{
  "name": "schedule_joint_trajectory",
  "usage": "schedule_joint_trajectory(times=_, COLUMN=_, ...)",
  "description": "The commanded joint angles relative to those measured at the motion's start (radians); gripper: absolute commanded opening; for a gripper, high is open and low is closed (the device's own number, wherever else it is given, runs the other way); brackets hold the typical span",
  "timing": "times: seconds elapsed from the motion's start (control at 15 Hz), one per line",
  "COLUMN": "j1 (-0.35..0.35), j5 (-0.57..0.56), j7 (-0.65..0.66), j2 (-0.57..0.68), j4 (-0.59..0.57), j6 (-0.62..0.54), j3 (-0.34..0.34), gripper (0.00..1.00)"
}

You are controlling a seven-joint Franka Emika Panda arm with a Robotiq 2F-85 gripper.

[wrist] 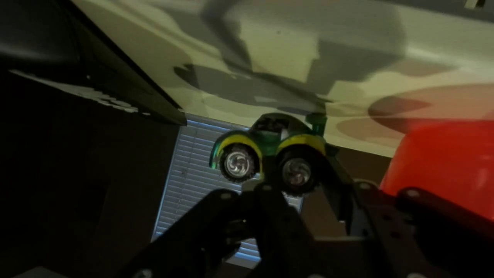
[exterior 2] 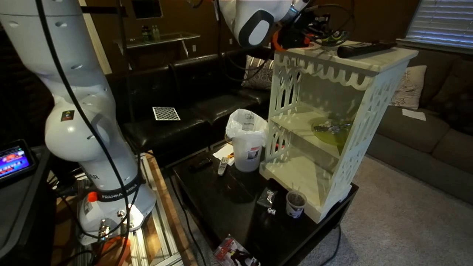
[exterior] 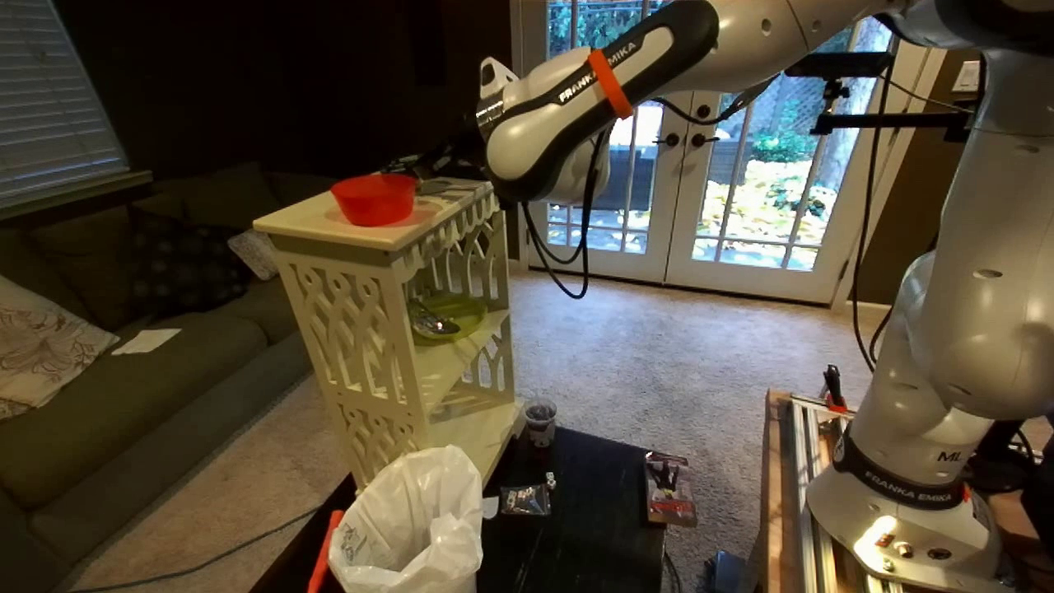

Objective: Remove the car from the top shelf and place it on top of the shelf.

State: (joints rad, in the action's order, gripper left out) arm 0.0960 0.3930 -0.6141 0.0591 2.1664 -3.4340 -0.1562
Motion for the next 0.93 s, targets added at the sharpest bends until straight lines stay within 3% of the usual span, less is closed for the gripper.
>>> schedule_joint_trajectory(times=0.0, j1=-0.007, j5=0.030, j7=-0.078, j2=-0.114, j4=0.067, j6=0.075, j3=0.024, gripper=0.66)
schedule_joint_trajectory(times=0.33, j1=0.063, j5=0.008, j7=-0.165, j2=-0.265, j4=0.155, j6=0.141, j3=0.011, gripper=0.98)
schedule_joint_trajectory(times=0.47, j1=0.116, j5=-0.030, j7=-0.203, j2=-0.367, j4=0.210, j6=0.204, j3=-0.015, gripper=1.00)
schedule_joint_trajectory(times=0.53, j1=0.109, j5=-0.044, j7=-0.214, j2=-0.414, j4=0.225, j6=0.240, j3=-0.011, gripper=1.00)
schedule_joint_trajectory(times=0.6, j1=0.012, j5=-0.037, j7=-0.252, j2=-0.461, j4=0.229, j6=0.280, j3=0.048, gripper=1.00)
schedule_joint_trajectory(times=0.67, j1=0.041, j5=-0.187, j7=-0.066, j2=-0.330, j4=0.174, j6=0.195, j3=0.072, gripper=1.00)
schedule_joint_trajectory(times=0.73, j1=0.058, j5=-0.058, j7=-0.187, j2=-0.362, j4=0.171, j6=0.218, j3=0.029, gripper=1.00)
schedule_joint_trajectory(times=0.8, j1=0.051, j5=-0.114, j7=-0.131, j2=-0.372, j4=0.177, j6=0.218, j3=0.043, gripper=1.00)
schedule_joint_trajectory(times=0.87, j1=0.020, j5=-0.288, j7=0.022, j2=-0.368, j4=0.188, j6=0.215, j3=0.101, gripper=1.00)
